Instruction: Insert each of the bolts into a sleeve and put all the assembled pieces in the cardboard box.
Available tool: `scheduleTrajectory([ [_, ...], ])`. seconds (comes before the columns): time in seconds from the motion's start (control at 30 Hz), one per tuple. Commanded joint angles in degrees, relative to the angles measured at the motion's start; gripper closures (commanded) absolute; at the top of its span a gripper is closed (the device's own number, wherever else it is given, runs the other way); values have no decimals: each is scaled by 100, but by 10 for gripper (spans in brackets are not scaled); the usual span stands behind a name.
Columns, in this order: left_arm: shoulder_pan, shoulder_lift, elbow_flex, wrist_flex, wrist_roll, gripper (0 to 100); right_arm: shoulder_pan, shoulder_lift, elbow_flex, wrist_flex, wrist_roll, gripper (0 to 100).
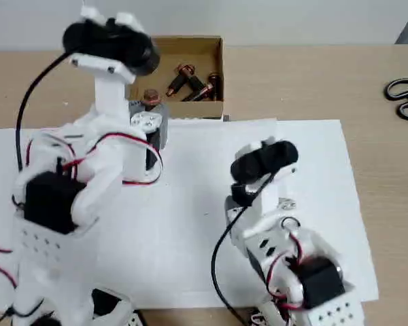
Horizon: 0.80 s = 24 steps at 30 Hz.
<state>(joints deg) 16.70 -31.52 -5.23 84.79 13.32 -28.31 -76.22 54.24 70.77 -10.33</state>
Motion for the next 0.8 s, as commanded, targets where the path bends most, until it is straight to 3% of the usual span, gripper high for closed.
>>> scheduleTrajectory([
  [0.0, 26, -686, 778, -299, 738, 994, -321, -708, 413, -479, 123, 997],
  [0.17, 26, -1714, 2009, -1020, 1336, 994, -699, -1727, 1266, -725, 703, 997],
  [0.47, 141, -3640, 4497, -2875, 1398, 994, -1077, -2765, 1978, -523, 1231, 997],
  [0.77, 721, -5143, 6114, -3314, 1389, 994, -1437, -2721, 1996, -514, 1231, 997],
])
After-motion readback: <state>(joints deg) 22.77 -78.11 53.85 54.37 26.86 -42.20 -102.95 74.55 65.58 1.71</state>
